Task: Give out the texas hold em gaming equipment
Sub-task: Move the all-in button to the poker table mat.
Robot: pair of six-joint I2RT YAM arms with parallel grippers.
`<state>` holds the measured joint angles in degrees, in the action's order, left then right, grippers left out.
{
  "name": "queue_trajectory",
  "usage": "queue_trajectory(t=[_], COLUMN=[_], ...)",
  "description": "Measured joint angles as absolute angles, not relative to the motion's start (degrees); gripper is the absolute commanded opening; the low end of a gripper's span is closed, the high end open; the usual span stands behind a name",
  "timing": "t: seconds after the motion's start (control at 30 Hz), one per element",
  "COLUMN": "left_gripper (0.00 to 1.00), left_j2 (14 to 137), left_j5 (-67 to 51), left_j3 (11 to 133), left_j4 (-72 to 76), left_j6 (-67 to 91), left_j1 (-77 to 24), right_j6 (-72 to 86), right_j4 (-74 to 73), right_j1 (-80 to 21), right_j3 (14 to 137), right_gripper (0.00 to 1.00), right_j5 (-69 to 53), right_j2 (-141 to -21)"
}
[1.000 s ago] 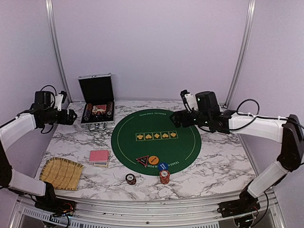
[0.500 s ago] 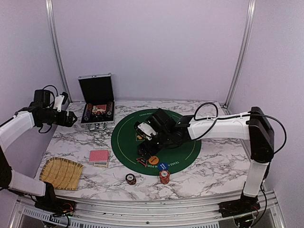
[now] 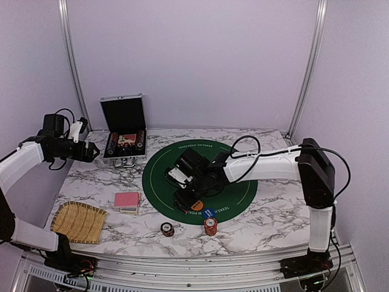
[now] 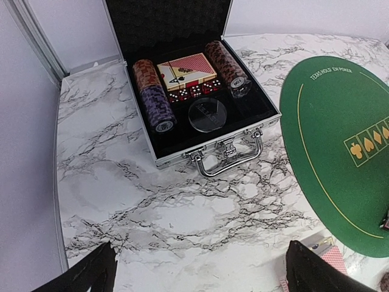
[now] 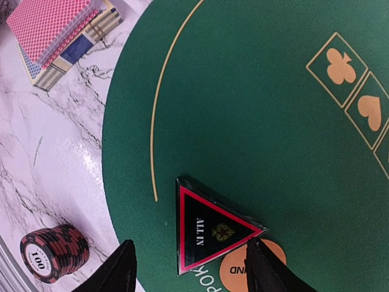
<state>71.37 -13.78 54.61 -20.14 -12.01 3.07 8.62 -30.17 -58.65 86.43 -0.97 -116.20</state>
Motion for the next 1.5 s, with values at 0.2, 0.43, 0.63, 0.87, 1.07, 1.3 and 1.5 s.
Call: queue_trajectory(t=[0.2, 0.43, 0.63, 0.87, 1.07, 1.3, 1.5], left_gripper=[0.99, 0.99, 0.99, 0.99, 0.99, 0.99, 0.99], left_j2=[71.2, 71.2, 71.2, 71.2, 71.2, 71.2, 71.2], left_j5=[-14.9, -16.2, -17.0, -17.7, -18.5, -19.1, -19.1], left_j3=[55.1, 56.5, 56.5, 56.6, 58.7, 59.2, 59.2], left_j4=[-21.5, -21.7, -21.9, -22.2, -22.6, -22.7, -23.1], left_j6=[-12.0, -11.6, -11.4, -11.1, -10.6, -10.3, -10.3], left_j1=[3.1, 3.1, 3.1, 3.1, 3.1, 3.1, 3.1], right_j6=[8.8, 9.1, 9.5, 9.4, 9.4, 9.4, 10.0], right_j4=[-31.6, -32.6, -33.1, -33.3, -33.5, -33.2, -32.8], right_j1=[-58.8, -58.9, -58.9, -58.9, -59.0, -59.5, -59.6], right_j3=[86.4, 86.4, 86.4, 86.4, 86.4, 88.4, 91.5], right_gripper=[0.55, 0.55, 0.54, 0.54, 0.49, 0.39, 0.35], right_j5=[0.1, 1.0, 1.0, 1.0, 1.7, 3.7, 5.9], right_j2=[-117.0, -117.8, -117.9, -119.2, -120.0, -121.7, -124.2])
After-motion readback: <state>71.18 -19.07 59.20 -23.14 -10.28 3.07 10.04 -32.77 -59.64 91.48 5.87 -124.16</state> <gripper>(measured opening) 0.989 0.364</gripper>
